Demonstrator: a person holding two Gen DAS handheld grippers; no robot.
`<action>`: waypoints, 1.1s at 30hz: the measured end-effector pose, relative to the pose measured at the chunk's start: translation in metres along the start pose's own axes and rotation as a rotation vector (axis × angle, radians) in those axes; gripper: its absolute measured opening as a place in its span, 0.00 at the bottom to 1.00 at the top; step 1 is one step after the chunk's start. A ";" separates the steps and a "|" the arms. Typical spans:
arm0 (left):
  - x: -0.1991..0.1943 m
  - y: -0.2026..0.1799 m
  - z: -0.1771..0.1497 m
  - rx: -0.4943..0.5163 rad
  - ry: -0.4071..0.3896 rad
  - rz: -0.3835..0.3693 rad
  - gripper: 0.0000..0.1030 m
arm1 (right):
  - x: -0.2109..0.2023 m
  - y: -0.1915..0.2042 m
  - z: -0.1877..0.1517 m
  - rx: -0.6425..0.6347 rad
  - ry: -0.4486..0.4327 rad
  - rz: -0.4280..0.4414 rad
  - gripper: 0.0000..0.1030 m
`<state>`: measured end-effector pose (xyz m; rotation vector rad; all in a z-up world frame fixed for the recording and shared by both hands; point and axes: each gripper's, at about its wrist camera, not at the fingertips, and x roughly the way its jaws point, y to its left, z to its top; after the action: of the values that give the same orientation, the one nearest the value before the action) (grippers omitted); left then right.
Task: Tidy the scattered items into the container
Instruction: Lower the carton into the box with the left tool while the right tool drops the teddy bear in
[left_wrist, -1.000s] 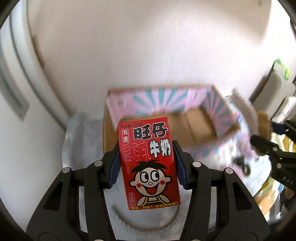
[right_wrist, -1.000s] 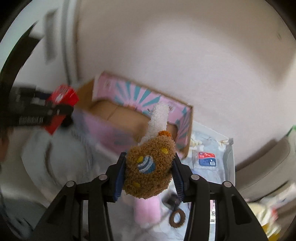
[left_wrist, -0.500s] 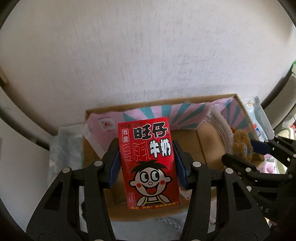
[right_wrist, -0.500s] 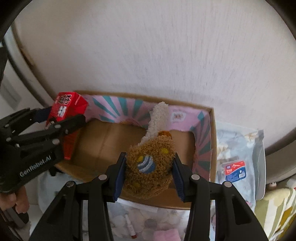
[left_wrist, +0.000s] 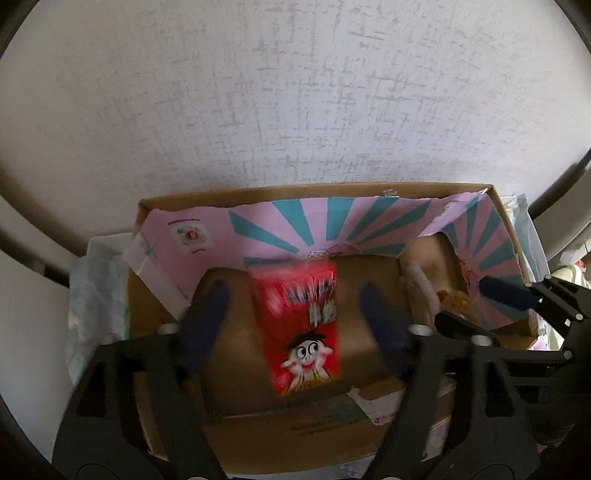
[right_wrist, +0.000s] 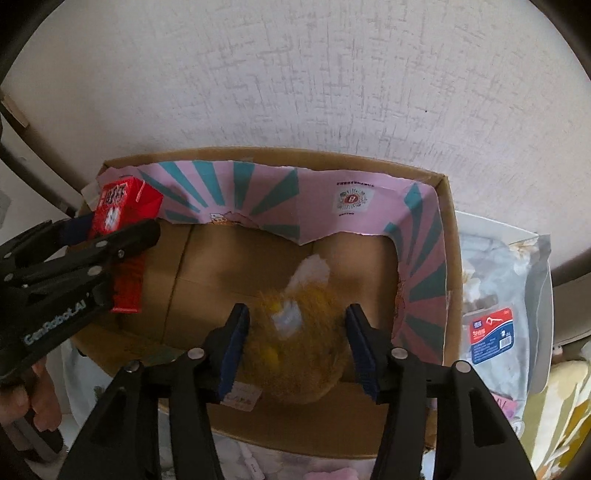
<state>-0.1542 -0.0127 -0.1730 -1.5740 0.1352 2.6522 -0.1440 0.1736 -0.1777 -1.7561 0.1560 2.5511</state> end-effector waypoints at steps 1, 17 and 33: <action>-0.001 -0.001 0.000 -0.006 -0.003 -0.007 0.77 | 0.000 0.001 0.000 -0.010 0.000 -0.014 0.52; -0.023 0.010 -0.009 0.000 -0.017 0.016 0.81 | -0.026 0.002 -0.010 0.014 -0.062 -0.016 0.60; -0.153 0.095 -0.040 0.012 -0.223 0.220 0.94 | -0.132 -0.032 -0.044 -0.015 -0.228 -0.103 0.60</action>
<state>-0.0540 -0.1112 -0.0531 -1.3163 0.3304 2.9647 -0.0527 0.2037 -0.0720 -1.4225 0.0378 2.6569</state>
